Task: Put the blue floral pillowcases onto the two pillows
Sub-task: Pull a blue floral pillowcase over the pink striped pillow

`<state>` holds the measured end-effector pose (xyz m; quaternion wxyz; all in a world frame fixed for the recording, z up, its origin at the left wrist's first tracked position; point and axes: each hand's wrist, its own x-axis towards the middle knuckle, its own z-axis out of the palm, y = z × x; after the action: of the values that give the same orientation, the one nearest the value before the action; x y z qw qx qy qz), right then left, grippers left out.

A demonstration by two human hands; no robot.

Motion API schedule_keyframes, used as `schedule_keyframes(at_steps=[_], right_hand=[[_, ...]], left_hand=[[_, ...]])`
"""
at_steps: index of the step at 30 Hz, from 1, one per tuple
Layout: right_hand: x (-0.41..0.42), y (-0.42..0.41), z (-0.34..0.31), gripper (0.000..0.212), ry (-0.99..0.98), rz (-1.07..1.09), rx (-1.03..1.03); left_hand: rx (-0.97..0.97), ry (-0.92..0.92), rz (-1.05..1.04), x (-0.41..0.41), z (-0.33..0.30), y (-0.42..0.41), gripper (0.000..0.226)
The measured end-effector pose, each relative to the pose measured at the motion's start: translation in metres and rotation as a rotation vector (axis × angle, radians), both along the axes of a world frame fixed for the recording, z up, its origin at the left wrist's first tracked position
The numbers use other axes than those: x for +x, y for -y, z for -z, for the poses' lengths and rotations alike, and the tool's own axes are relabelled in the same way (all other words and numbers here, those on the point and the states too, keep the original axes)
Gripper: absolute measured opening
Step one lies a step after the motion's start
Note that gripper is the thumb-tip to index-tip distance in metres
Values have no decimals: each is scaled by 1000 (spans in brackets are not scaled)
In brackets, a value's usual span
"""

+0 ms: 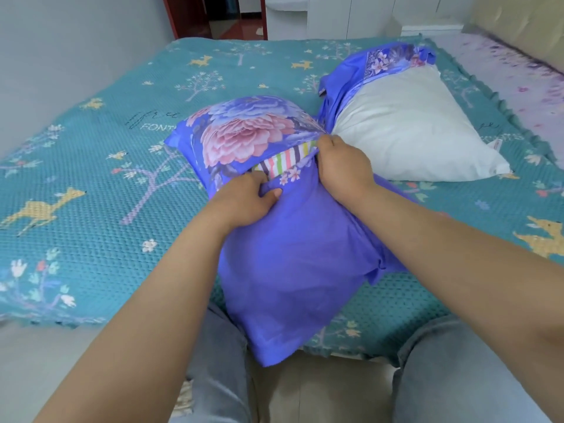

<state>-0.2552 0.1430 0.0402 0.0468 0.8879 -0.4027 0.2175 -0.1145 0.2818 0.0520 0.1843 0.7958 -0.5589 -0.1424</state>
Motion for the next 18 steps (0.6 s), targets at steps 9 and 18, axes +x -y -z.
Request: schedule_keyframes(at_steps=[9,18], right_hand=[[58,0,-17,26,32,-205,-114],[48,13,-22,29,-85,-158,69]], left_hand=[[1,-123,54,39,13,-14,22],[-306,285,2,69,-9,11,19]])
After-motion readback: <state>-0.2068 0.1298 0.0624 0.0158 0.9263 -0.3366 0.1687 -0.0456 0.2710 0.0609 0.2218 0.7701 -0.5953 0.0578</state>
